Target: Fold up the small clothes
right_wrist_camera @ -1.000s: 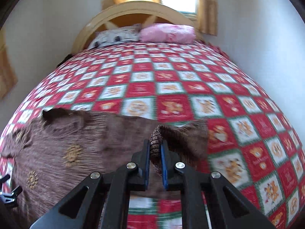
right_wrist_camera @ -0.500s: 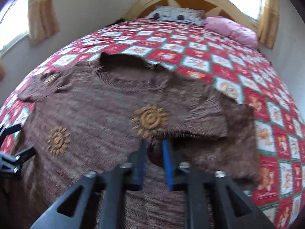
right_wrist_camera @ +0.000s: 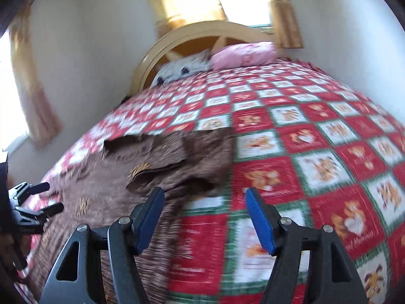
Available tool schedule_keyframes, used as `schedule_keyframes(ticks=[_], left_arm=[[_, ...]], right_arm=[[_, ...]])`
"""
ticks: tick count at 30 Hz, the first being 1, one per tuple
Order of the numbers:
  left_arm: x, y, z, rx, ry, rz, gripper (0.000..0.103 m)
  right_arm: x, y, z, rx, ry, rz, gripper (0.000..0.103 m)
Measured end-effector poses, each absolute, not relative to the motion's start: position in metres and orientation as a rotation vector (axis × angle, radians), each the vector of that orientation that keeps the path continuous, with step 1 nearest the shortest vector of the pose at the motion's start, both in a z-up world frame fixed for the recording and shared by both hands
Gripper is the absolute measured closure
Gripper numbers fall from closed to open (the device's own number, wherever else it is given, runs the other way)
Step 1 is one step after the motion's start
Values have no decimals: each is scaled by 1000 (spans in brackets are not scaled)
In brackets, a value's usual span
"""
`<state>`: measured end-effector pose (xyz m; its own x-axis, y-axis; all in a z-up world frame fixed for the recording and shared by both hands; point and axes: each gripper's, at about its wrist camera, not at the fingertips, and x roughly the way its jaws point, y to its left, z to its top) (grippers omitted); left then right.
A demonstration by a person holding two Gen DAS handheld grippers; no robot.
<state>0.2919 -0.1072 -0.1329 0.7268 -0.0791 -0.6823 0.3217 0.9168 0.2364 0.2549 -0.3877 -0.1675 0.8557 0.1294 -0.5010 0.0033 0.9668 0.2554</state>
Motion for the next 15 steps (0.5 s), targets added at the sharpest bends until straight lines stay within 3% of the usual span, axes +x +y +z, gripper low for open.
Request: schedule_keyframes(ticks=[5, 11, 15], left_arm=[[321, -173, -137, 472, 674, -292, 16], [367, -212, -161, 445, 733, -361, 22], [392, -221, -182, 435, 812, -346, 36]], right_arm=[[250, -408, -172, 353, 492, 105, 36], [250, -422, -186, 424, 494, 124, 36], [247, -422, -185, 431, 475, 126, 36]])
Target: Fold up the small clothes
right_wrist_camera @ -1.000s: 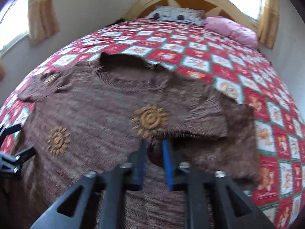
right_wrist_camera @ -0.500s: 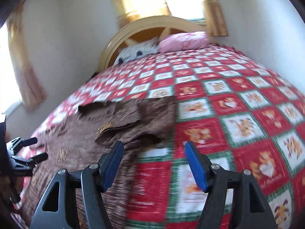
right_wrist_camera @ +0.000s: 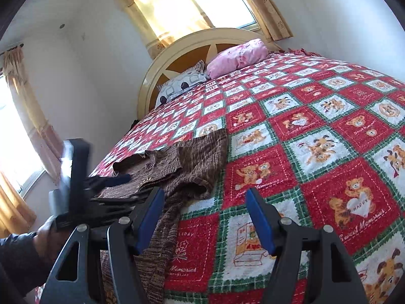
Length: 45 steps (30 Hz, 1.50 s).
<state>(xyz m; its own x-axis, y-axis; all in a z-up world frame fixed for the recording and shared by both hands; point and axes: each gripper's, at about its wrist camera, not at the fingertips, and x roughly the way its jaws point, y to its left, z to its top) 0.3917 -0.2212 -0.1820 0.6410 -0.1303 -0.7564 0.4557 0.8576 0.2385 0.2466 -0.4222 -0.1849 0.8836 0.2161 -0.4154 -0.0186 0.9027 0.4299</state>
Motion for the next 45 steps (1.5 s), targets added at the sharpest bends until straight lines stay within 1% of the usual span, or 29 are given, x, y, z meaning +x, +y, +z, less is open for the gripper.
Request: schedule_keyframes(ticks=[1, 2, 3, 5, 6, 7, 8, 10, 14, 19, 24, 34, 42, 45], left_arm=[[398, -220, -184, 418, 819, -342, 36], [400, -219, -183, 398, 816, -345, 43], [404, -216, -183, 381, 824, -347, 60], [413, -211, -182, 334, 862, -359, 76], [415, -208, -183, 298, 873, -390, 89], [416, -206, -184, 278, 881, -428, 92], [416, -204, -184, 261, 887, -438, 92], [418, -196, -181, 167, 918, -464, 97], [422, -163, -162, -80, 931, -504, 98], [427, -135, -142, -217, 933, -521, 98], [434, -101, -140, -359, 949, -526, 98], [432, -50, -160, -429, 967, -451, 98], [426, -33, -188, -471, 1000, -414, 98], [427, -33, -195, -429, 1003, -376, 98]], right_arm=[[247, -421, -185, 424, 477, 127, 36], [247, -420, -186, 419, 481, 129, 36], [248, -418, -186, 414, 487, 131, 36], [251, -417, -188, 407, 500, 132, 36], [253, -416, -190, 404, 510, 134, 36], [254, -416, -191, 403, 517, 133, 36], [256, -415, -192, 400, 530, 130, 36], [257, -415, -195, 400, 540, 128, 36], [258, -416, -195, 403, 541, 128, 36], [259, -415, -196, 394, 546, 126, 36], [260, -414, -196, 393, 550, 124, 36], [259, -414, -197, 395, 554, 126, 36], [260, -415, -199, 399, 559, 125, 36], [260, -414, -199, 400, 560, 125, 36]])
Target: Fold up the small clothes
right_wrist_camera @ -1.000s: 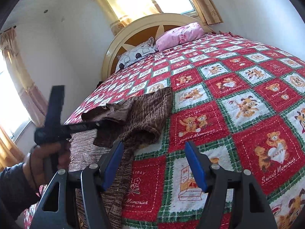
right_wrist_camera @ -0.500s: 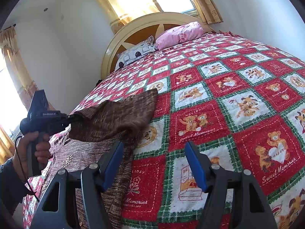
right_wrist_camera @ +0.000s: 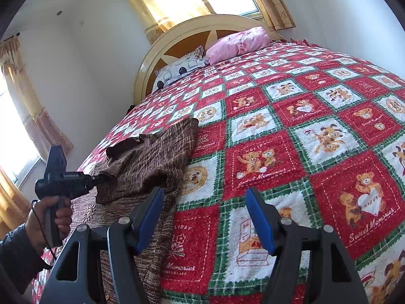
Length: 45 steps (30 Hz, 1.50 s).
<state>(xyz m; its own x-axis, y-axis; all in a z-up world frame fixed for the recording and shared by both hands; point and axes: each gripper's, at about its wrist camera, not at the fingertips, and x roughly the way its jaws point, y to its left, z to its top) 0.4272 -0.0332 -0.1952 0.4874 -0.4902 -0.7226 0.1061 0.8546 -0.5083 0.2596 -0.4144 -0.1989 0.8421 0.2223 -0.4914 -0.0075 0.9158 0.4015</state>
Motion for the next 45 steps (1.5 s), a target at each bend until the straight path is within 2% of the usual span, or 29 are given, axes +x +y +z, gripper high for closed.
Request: schedule_keyframes(ticks=[13, 14, 16, 17, 18, 19, 22, 24, 25, 26, 27, 34, 38, 40, 42, 43, 44, 45], left_arm=[[423, -1, -192, -343, 926, -121, 92], [420, -2, -189, -335, 915, -110, 88], [415, -10, -185, -324, 890, -136, 71], [412, -17, -182, -308, 879, -154, 51], [409, -22, -180, -294, 868, -158, 40], [407, -28, -179, -280, 857, -167, 39], [406, -51, -185, -168, 890, -186, 42], [404, -64, -194, -117, 922, -215, 71], [402, -68, -197, -85, 922, -210, 71], [400, -70, -196, -58, 902, -208, 78], [399, -71, -196, -56, 901, -224, 93], [396, -62, -193, -77, 908, -224, 92], [393, -63, -193, -85, 901, -222, 83], [390, -63, -189, -75, 900, -206, 70], [382, -57, -182, -44, 879, -183, 48], [375, -53, -178, -25, 857, -169, 40], [370, -49, -176, 3, 842, -158, 25], [366, -46, -175, 29, 830, -140, 15]], right_arm=[[261, -415, -200, 400, 561, 124, 36], [261, -415, -200, 400, 561, 124, 36], [261, -415, -200, 400, 562, 126, 36], [261, -415, -201, 401, 565, 126, 36], [261, -415, -201, 402, 568, 128, 36], [262, -415, -202, 404, 571, 129, 36], [262, -415, -203, 410, 572, 126, 36], [261, -414, -203, 411, 571, 124, 36], [262, -415, -203, 411, 572, 124, 36], [262, -414, -203, 410, 573, 124, 36], [262, -414, -203, 409, 574, 123, 36], [262, -414, -203, 409, 574, 124, 36], [264, -414, -203, 406, 582, 126, 35], [265, -414, -204, 407, 588, 129, 35], [262, -414, -202, 406, 574, 119, 35], [259, -414, -200, 403, 561, 114, 35], [256, -414, -199, 398, 547, 109, 35], [253, -413, -197, 390, 531, 98, 35]])
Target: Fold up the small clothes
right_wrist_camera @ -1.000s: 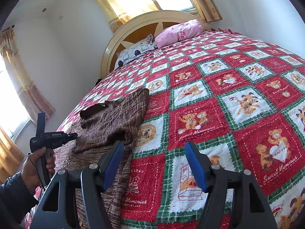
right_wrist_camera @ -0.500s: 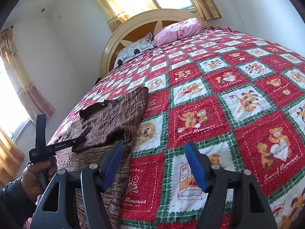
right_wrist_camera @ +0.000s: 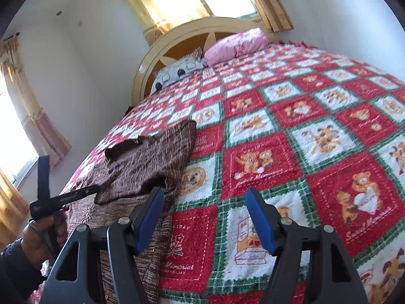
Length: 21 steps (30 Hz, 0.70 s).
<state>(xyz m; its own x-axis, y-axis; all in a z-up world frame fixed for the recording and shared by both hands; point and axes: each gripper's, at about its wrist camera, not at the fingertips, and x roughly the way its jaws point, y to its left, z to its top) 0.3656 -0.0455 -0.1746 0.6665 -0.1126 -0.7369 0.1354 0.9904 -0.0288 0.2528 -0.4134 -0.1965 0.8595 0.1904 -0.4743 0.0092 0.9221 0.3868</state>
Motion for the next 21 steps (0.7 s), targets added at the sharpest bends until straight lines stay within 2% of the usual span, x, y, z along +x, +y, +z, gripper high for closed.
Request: schedule_keyframes(ticks=[5, 11, 15, 18, 21], left_arm=[[352, -23, -181, 68, 821, -119, 13], [354, -7, -189, -31, 859, -117, 13], [344, 4, -185, -48, 840, -133, 13], [337, 16, -184, -46, 833, -134, 13], [334, 31, -183, -66, 821, -119, 13]], right_arm=[[264, -388, -178, 267, 576, 79, 35], [307, -321, -142, 114, 579, 218, 35], [349, -293, -164, 76, 698, 233, 35], [364, -292, -200, 73, 861, 188, 35], [355, -298, -204, 103, 859, 203, 35]])
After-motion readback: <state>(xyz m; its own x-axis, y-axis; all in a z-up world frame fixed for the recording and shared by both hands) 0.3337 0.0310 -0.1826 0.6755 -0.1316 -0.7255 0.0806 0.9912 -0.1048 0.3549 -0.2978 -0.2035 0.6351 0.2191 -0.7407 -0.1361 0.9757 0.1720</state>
